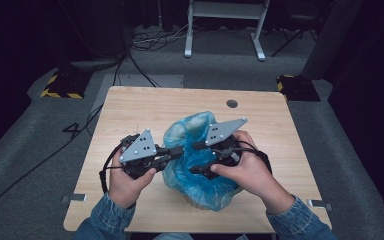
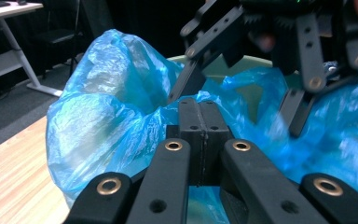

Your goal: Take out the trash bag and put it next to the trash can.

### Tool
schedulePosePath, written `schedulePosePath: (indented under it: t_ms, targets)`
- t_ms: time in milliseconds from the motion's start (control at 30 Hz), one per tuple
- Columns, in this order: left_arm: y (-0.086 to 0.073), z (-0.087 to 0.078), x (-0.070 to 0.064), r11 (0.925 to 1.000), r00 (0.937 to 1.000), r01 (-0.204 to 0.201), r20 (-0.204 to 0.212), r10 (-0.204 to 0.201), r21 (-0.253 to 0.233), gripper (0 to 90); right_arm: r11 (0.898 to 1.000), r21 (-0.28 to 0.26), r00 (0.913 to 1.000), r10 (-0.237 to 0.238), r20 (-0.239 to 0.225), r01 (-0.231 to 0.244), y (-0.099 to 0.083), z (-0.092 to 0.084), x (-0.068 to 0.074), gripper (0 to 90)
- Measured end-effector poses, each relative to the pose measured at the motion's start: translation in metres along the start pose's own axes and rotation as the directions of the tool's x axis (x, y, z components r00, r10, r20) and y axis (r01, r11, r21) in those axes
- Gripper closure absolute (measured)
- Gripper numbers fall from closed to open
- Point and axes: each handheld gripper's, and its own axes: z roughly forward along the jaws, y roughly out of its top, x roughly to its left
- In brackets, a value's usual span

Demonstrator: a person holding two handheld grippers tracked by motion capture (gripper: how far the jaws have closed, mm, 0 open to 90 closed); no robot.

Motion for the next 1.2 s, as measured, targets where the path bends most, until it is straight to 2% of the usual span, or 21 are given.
schedulePosePath:
  t_ms: [100, 167, 267, 367, 433, 500, 600, 733, 867, 1200]
  targets:
    - [-0.002, -0.003, 0.002, 0.9999, 1.0, 0.004, -0.007, -0.005, -0.01, 90.0, 1.0, 0.009, 0.9998, 0.003, -0.018, -0.003, 0.004, 0.011, -0.003, 30.4]
    - [-0.004, -0.006, 0.003, 0.9998, 0.9999, 0.007, -0.011, -0.007, -0.016, 90.0, 1.0, 0.017, 0.9991, 0.011, -0.041, -0.011, 0.005, 0.017, -0.006, 37.4]
    - [-0.006, -0.009, 0.004, 0.9996, 0.9997, 0.015, -0.02, -0.015, -0.025, 89.0, 1.0, 0.03, 0.997, -0.004, -0.077, 0.006, 0.005, 0.023, -0.011, 59.0]
    - [-0.008, -0.015, 0.005, 0.9989, 0.9988, 0.026, -0.041, -0.027, -0.039, 77.9, 0.999, 0.029, 0.9956, -0.013, -0.093, 0.016, 0.006, 0.025, -0.012, 77.5]
    - [-0.01, -0.019, 0.005, 0.9984, 0.9974, 0.031, -0.064, -0.034, -0.048, 66.4, 1.0, 0.017, 0.9953, -0.024, -0.094, 0.026, 0.006, 0.023, -0.011, 85.6]
    - [-0.013, -0.025, 0.006, 0.998, 0.9959, 0.032, -0.082, -0.037, -0.055, 60.1, 0.999, 0.006, 0.9958, -0.038, -0.083, 0.039, 0.006, 0.022, -0.011, 87.6]
    - [-0.018, -0.034, 0.008, 0.9979, 0.9933, 0.035, -0.108, -0.04, -0.056, 50.6, 0.999, -0.014, 0.9969, -0.034, -0.072, 0.033, 0.005, 0.019, -0.012, 88.4]
    - [-0.024, -0.044, 0.01, 0.9984, 0.9914, 0.031, -0.126, -0.037, -0.048, 47.1, 0.999, -0.041, 0.9977, -0.033, -0.059, 0.03, 0.004, 0.015, -0.013, 88.8]
    - [-0.03, -0.051, 0.011, 0.9992, 0.9916, 0.029, -0.126, -0.032, -0.028, 43.8, 0.997, -0.073, 0.9982, -0.032, -0.05, 0.029, 0.005, 0.011, -0.014, 88.9]
    - [-0.04, -0.064, 0.014, 0.9989, 0.989, 0.045, -0.142, -0.043, 0.013, 43.3, 0.987, -0.158, 0.9989, -0.015, -0.044, 0.007, 0.01, -0.009, -0.02, 89.0]
